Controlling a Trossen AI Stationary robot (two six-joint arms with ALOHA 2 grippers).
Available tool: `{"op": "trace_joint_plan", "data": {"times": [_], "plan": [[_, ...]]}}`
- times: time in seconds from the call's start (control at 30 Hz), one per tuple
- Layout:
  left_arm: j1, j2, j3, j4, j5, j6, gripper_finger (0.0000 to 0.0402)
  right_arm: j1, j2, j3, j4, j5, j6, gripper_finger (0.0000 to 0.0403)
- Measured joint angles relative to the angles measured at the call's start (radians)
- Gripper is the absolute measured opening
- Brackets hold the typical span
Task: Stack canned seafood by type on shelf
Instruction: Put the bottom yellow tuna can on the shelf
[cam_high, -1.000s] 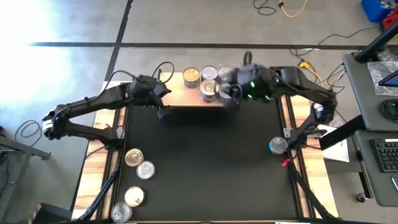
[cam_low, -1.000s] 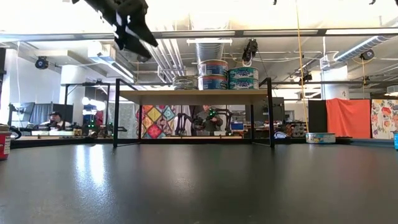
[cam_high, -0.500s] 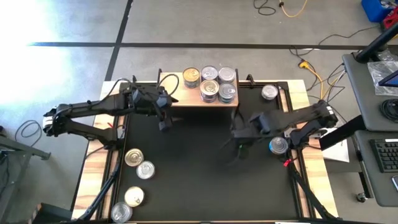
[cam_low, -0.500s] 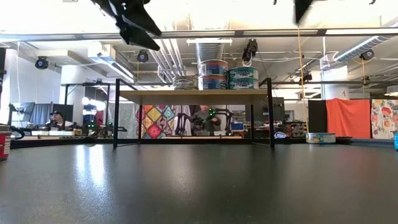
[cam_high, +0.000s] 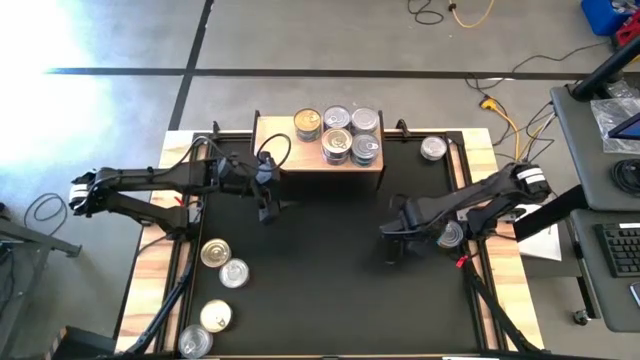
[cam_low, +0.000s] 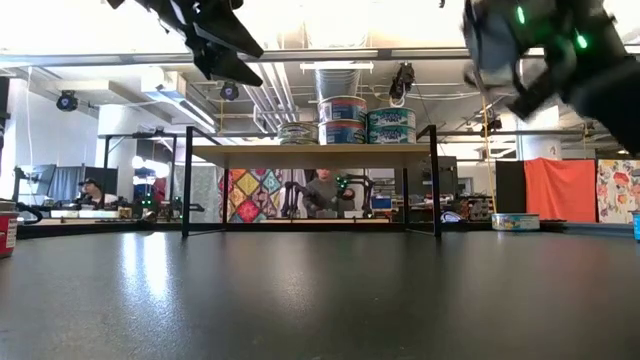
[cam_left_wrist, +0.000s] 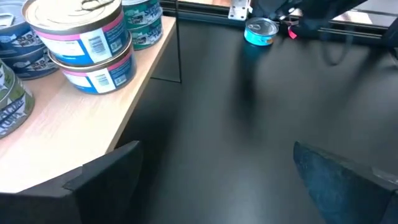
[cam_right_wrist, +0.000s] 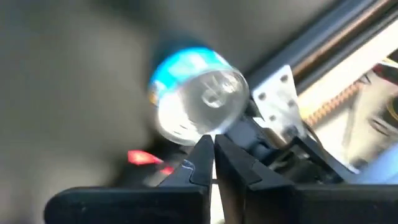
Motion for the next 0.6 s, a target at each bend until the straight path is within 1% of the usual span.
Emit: {"op": "trace_joint_plan", "data": {"times": [0.13, 0.2, 0.3, 0.37, 0.47, 0.53, 0.6], "plan": [[0.0, 0.0, 0.0, -0.021, 0.0, -0.005, 0.04, -0.038, 0.03, -0.129, 0.002, -0.055, -0.139, 0.0009], [0.0, 0.0, 0.0, -0.035, -0.001, -0.006, 0.04, -0.054, 0.053, -0.165, -0.001, -0.057, -0.199, 0.0009], [0.0, 0.0, 0.0, -0.046, -0.002, -0.006, 0.04, -0.07, 0.094, -0.206, 0.052, -0.047, -0.274, 0.0009], [0.0, 0.0, 0.0, -0.051, -0.003, -0.005, 0.04, -0.069, 0.118, -0.227, 0.126, -0.053, -0.32, 0.0009], [0.0, 0.002, 0.0, -0.061, -0.003, -0.006, 0.04, -0.067, 0.168, -0.242, 0.218, -0.091, -0.393, 0.0009], [0.0, 0.001, 0.0, -0.084, -0.003, -0.012, 0.04, -0.066, 0.204, -0.235, 0.23, -0.095, -0.409, 0.0009], [-0.001, -0.002, 0.0, -0.143, -0.003, -0.015, 0.04, -0.066, 0.245, -0.207, 0.218, -0.1, -0.429, 0.0009]]}}
